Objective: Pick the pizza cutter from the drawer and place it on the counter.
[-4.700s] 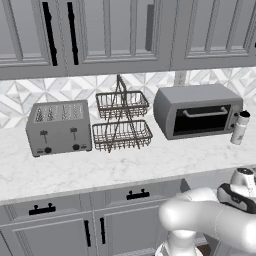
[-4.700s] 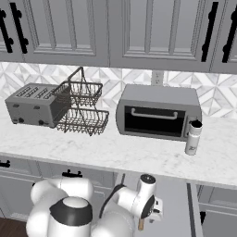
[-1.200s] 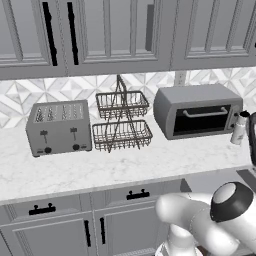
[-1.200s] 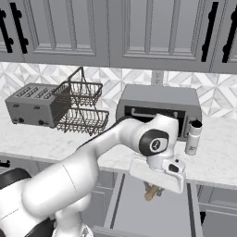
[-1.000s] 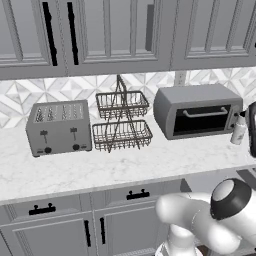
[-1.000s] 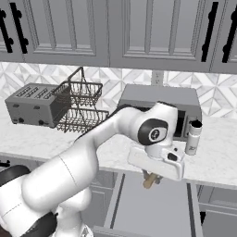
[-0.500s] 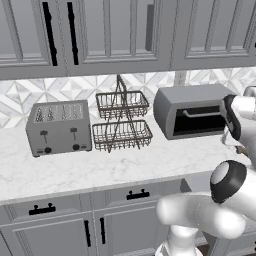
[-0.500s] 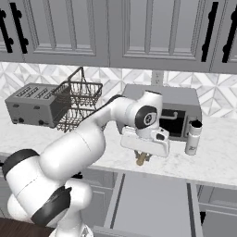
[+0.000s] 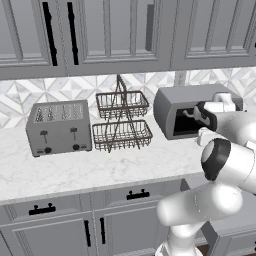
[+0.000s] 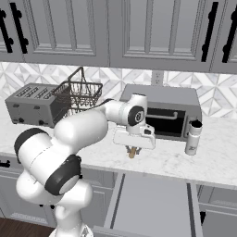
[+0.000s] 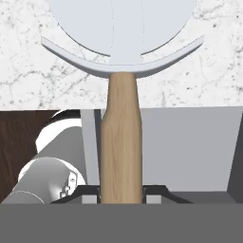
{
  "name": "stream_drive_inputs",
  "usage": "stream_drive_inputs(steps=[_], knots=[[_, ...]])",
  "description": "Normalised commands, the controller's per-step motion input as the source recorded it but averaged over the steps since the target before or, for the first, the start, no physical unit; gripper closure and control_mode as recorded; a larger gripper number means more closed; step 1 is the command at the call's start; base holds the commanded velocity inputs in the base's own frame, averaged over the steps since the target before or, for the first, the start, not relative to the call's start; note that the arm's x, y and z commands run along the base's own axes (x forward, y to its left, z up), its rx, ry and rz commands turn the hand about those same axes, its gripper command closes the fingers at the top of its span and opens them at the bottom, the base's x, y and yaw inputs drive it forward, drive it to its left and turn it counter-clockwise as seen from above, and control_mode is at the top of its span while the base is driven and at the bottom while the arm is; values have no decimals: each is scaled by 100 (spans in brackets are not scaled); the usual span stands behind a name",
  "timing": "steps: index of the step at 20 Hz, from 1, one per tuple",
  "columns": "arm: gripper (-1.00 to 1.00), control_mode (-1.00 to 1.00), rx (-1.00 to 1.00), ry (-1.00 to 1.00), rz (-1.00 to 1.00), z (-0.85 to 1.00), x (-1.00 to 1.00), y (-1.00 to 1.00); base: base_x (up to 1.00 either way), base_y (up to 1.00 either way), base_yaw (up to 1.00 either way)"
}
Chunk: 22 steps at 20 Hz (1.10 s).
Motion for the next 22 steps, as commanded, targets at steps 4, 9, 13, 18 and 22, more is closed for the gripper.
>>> stream_drive_inputs(steps=[4, 9, 13, 18, 22], knots=[[100, -100, 0, 0, 9, -50, 52, 2, 0, 0, 0], [100, -100, 0, -1, 9, -56, 33, 0, 0, 0, 0], [100, -100, 5, -15, 12, -51, 43, 0, 0, 0, 0], [100, -100, 11, -19, 15, -40, 42, 0, 0, 0, 0], [100, -100, 4, -7, 13, -44, 56, 0, 0, 0, 0]])
